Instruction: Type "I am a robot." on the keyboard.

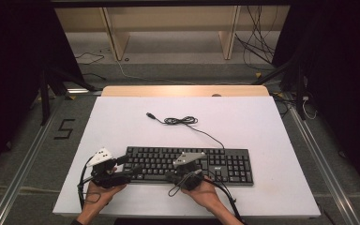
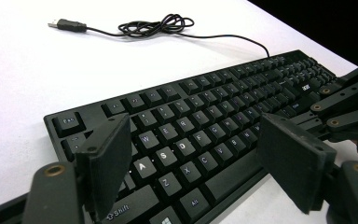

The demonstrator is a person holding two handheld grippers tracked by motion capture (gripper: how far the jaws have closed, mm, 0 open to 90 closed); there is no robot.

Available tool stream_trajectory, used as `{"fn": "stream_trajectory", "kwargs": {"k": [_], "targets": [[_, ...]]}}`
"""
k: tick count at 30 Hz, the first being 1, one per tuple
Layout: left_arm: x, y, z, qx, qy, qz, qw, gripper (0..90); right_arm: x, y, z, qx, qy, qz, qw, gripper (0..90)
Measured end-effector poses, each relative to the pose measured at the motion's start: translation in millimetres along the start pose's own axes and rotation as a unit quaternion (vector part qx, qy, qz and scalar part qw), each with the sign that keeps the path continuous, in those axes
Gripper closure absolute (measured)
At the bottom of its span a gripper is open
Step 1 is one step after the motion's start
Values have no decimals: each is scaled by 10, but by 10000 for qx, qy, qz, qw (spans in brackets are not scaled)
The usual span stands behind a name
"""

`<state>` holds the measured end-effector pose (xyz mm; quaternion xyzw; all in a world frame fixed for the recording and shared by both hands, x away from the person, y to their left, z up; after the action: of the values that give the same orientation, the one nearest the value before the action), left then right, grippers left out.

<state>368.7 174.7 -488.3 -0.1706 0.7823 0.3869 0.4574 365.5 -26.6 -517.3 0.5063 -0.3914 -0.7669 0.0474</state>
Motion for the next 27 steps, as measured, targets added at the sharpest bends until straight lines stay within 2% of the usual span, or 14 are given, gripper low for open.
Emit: {"fn": "stream_trajectory", "kwargs": {"k": [12,14,19,27], "targets": [[2,-4,-1,-1,7,3,10000,260,27,-40,5,30,43,74,10000,900],[1,-3,2,-6,4,1,10000,260,45,-55,2,86,72,151,9998,900],[3,-6,1,-10,9,7,10000,260,44,-70,13,120,120,110,9998,900],[2,-9,16,-22,16,0,10000,260,33,-52,-7,74,11,70,9999,890]]}}
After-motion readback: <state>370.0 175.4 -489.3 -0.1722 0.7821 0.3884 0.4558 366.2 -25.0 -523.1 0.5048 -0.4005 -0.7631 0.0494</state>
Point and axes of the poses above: each handheld gripper's, and its own axes: y roughly backward along the jaws, x roughly out of its underside, z roughly to its left, the point moved 6 cm from there along -y, roughly forward along the jaws, and after that the axes turned 1 degree about y, right-handed, at the moved point
